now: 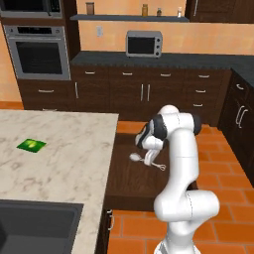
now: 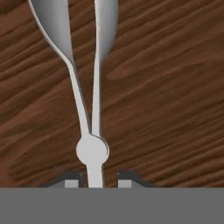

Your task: Pick the tongs from the drawer and place it on the counter.

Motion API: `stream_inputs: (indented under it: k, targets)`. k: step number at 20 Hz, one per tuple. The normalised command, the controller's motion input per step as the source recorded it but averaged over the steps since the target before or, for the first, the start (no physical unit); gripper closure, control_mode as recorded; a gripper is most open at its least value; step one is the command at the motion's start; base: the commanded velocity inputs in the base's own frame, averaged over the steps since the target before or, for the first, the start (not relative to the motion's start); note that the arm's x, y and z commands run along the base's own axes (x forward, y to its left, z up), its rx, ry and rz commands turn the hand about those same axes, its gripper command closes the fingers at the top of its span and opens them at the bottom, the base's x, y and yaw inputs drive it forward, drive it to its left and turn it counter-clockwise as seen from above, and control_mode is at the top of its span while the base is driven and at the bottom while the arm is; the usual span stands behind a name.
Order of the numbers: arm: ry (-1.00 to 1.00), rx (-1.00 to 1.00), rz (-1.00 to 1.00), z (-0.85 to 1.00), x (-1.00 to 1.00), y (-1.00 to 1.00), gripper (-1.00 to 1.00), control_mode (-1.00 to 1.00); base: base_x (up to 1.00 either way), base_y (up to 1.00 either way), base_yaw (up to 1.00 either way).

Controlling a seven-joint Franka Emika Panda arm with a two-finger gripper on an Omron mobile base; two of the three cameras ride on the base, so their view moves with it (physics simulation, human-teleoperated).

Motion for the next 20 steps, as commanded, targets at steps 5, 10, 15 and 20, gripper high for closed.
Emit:
stream_inputs:
  k: [5,10,15,20]
  targets:
    - [-0.06,0.01,0.0,0.38,-0.27,0.0,1.0,-1.0,0.0,0.0,0.0]
    - [-0.24,0.14,0.0,1.0,-0.42,-0.06,1.0,-1.0,0.0,0.0,0.0]
    - [-0.24,0.15,0.0,1.0,-0.21,0.0,1.0,-1.0,0.0,0.0,0.0]
    - [-0.08,0.02,0.0,1.0,0.0,0.51,1.0,-1.0,0.0,0.0,0.0]
